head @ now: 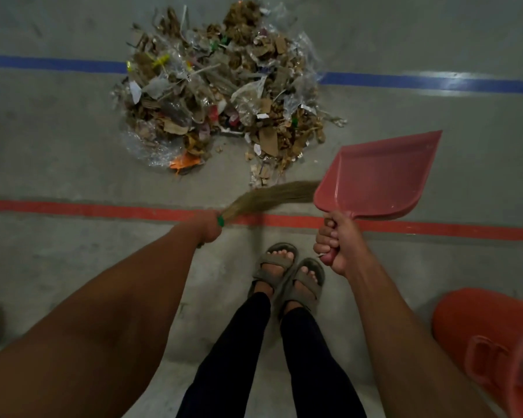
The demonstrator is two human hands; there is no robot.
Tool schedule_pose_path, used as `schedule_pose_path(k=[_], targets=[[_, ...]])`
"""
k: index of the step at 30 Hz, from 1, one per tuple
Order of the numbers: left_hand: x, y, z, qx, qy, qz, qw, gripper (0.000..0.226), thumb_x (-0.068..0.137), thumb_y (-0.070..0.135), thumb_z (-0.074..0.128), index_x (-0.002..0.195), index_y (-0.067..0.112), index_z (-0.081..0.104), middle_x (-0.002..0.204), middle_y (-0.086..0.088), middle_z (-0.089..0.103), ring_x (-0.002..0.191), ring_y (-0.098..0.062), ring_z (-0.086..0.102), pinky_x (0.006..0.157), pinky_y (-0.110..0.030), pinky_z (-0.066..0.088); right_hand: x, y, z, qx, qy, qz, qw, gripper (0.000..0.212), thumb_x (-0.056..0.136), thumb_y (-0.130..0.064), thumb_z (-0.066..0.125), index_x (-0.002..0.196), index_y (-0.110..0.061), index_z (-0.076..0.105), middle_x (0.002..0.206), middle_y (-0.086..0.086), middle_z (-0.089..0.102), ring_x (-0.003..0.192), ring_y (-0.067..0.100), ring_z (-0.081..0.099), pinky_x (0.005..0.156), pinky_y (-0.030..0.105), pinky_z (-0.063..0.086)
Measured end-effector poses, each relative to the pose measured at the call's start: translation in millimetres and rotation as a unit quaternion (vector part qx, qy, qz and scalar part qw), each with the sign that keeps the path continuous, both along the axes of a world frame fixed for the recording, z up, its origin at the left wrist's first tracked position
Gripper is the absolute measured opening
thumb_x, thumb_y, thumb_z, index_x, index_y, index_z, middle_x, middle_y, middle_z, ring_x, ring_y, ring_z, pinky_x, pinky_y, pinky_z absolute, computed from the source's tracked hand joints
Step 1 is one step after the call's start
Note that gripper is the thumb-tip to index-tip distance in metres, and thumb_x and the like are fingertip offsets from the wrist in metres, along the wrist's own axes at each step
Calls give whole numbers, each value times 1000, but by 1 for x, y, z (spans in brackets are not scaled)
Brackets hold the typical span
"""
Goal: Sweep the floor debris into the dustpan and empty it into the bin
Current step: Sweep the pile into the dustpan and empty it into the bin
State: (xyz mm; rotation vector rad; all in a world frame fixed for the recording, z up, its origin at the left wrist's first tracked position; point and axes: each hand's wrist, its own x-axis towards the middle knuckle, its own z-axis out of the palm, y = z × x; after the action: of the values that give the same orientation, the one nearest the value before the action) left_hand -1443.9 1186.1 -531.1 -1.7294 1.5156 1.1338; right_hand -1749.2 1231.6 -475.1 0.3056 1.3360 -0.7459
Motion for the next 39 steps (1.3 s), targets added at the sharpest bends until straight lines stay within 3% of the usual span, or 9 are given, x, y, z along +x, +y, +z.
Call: schedule_pose_path(k=[3,6,11,17,21,24,29,34,39], targets=[[9,-10,-6,-68,-50,14,996,45,100,17,47,145,18,48,120,-24,62,100,-41,66,75,-39,53,2,0,-5,-1,0,1,1000,35,98,-17,44,64,-22,37,44,-8,23,32,6,18,32,19,20],[17,-13,-4,-128,-29,59,990,49,102,19,48,150,19,41,120,-26,63,105,-45,62,82,-43,50,6,0,-8,1,1,6,1000,33,97,-18,45,65,-22,38,44,-8,23,32,6,19,32,20,20],[36,-5,20,-196,39,91,976,54,104,26,50,156,31,37,107,-22,69,90,-39,65,78,-41,52,18,-6,-6,7,-8,17,1000,32,96,-19,46,66,-22,39,44,-8,24,32,6,19,33,19,20],[54,-5,38,-246,45,197,948,54,102,33,51,152,45,37,119,-22,67,103,-42,65,92,-49,55,28,-23,5,5,-11,47,999,33,97,-19,46,65,-22,39,43,-8,23,31,7,19,33,19,19],[59,-19,52,-278,55,244,927,56,101,34,48,152,51,33,101,-15,67,87,-35,66,82,-44,57,32,-37,12,12,-10,64,998,34,96,-19,48,64,-22,39,44,-8,23,32,7,19,34,20,19],[56,-32,60,-289,51,266,918,59,103,32,46,155,50,28,103,-13,66,90,-33,63,81,-43,52,34,-49,17,13,-15,68,998,34,97,-19,47,64,-23,38,45,-7,21,33,7,18,35,20,18],[30,-57,48,-258,105,266,923,58,102,40,42,156,50,26,129,-16,64,105,-37,64,97,-52,53,35,-74,15,-1,2,46,999,34,96,-17,47,64,-22,38,47,-7,21,34,7,18,36,20,17],[-35,-83,25,-245,180,209,929,58,108,33,45,161,38,25,132,-12,60,108,-26,60,91,-37,46,27,-98,5,-12,7,-11,1000,33,96,-16,47,64,-23,38,45,-8,23,33,6,19,33,19,19],[-112,-107,-2,-189,237,93,948,61,108,35,46,163,31,21,134,-20,62,115,-37,61,85,-32,41,9,-118,-9,-32,0,-52,998,35,98,-17,43,64,-23,37,42,-9,22,30,5,18,31,18,19]])
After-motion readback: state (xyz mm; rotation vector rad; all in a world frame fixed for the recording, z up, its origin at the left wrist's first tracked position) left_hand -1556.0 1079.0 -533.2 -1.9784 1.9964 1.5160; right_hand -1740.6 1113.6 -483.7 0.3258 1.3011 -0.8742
